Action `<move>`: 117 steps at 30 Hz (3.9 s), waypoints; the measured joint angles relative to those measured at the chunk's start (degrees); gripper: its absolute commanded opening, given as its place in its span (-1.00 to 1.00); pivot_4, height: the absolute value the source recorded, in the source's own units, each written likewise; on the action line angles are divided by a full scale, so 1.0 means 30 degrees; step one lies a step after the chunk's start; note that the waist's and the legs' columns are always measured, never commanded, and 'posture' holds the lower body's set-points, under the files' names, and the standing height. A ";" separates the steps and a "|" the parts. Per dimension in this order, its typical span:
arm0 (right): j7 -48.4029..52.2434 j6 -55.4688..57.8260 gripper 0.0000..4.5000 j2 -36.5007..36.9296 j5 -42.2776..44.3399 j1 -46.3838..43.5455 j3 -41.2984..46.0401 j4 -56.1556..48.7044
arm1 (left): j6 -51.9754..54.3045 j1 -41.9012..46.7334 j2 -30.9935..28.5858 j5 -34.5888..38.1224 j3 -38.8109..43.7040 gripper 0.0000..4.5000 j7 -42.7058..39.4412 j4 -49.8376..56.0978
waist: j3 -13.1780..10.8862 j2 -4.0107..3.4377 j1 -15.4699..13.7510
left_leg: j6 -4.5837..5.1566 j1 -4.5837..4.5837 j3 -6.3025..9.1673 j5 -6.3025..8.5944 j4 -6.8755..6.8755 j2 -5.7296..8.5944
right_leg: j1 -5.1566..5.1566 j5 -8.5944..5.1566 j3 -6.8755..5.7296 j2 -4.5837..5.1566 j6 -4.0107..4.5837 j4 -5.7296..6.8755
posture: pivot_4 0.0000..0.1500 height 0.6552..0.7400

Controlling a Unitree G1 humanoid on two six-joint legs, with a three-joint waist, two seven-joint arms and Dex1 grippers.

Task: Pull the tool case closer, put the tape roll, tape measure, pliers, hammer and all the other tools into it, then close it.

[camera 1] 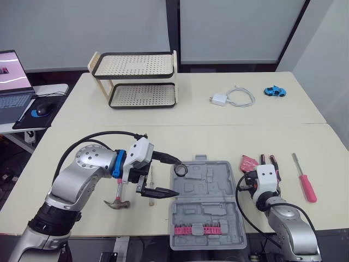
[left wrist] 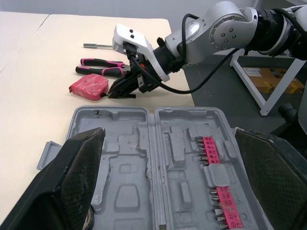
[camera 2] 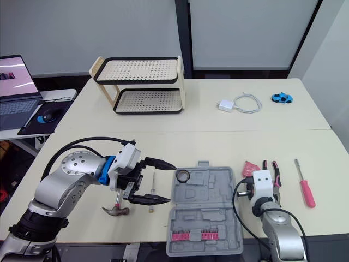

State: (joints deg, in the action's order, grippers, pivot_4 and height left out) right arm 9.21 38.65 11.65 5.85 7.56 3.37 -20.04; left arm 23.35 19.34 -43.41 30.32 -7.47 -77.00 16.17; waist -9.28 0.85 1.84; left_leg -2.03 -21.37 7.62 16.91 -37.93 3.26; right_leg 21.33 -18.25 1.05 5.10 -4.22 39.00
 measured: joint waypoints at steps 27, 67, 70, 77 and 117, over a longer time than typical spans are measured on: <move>0.1859 0.3682 -0.99 0.1618 0.2333 0.5540 0.1993 -0.5853 | -0.0883 -0.2498 -0.1310 -0.0494 -0.0005 1.00 -0.0675 0.0954 | -0.0004 -0.0021 -0.0047 | 0.0006 -0.0010 0.0010 0.0004 0.0013 -0.0007 | -0.0002 -0.0001 0.0001 0.0001 0.0000 -0.0012 | 1.00 1.00; 0.1823 0.4555 -0.99 0.1012 0.3964 1.1672 0.1681 -0.9782 | -0.1172 -0.3003 -0.1496 0.0064 -0.0037 1.00 -0.1556 0.2138 | 0.0020 -0.0067 -0.0136 | 0.0008 0.0001 0.0018 0.0005 0.0024 -0.0015 | -0.0014 -0.0013 -0.0006 0.0000 0.0005 -0.0020 | 1.00 1.00; 0.1780 0.4847 -0.99 0.1023 0.4168 1.1498 0.1926 -0.9941 | -0.1277 -0.3002 -0.1442 -0.0019 -0.0038 1.00 -0.1556 0.2058 | 0.0020 -0.0068 -0.0136 | 0.0009 0.0001 0.0017 0.0005 0.0024 -0.0014 | -0.0013 -0.0013 -0.0007 0.0000 0.0005 -0.0019 | 1.00 1.00; 0.1851 0.5020 -0.99 0.1228 0.4479 1.1787 0.2270 -0.9959 | -0.1295 -0.3002 -0.1343 -0.0071 -0.0042 1.00 -0.1526 0.2053 | 0.0020 -0.0068 -0.0135 | 0.0009 -0.0001 0.0017 0.0005 0.0024 -0.0011 | -0.0016 -0.0013 -0.0007 0.0001 0.0005 -0.0020 | 1.00 1.00; 0.3160 0.6833 0.02 0.2572 0.7604 1.2322 0.4838 -1.1539 | -0.1651 -0.3004 -0.1196 -0.0454 -0.0372 1.00 -0.1187 0.1987 | 0.0020 -0.0068 -0.0129 | 0.0010 -0.0003 0.0018 0.0006 0.0021 -0.0012 | -0.0023 -0.0013 -0.0008 0.0003 0.0005 -0.0023 | 1.00 1.00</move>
State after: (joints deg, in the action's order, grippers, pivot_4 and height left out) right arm 18.69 59.15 19.36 28.67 44.52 17.88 -54.66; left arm 18.39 10.33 -47.00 28.95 -8.58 -80.56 22.13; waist -9.21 0.65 1.45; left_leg -2.00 -21.38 7.68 16.93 -37.87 3.23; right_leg 21.26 -18.28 1.02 5.11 -4.21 38.93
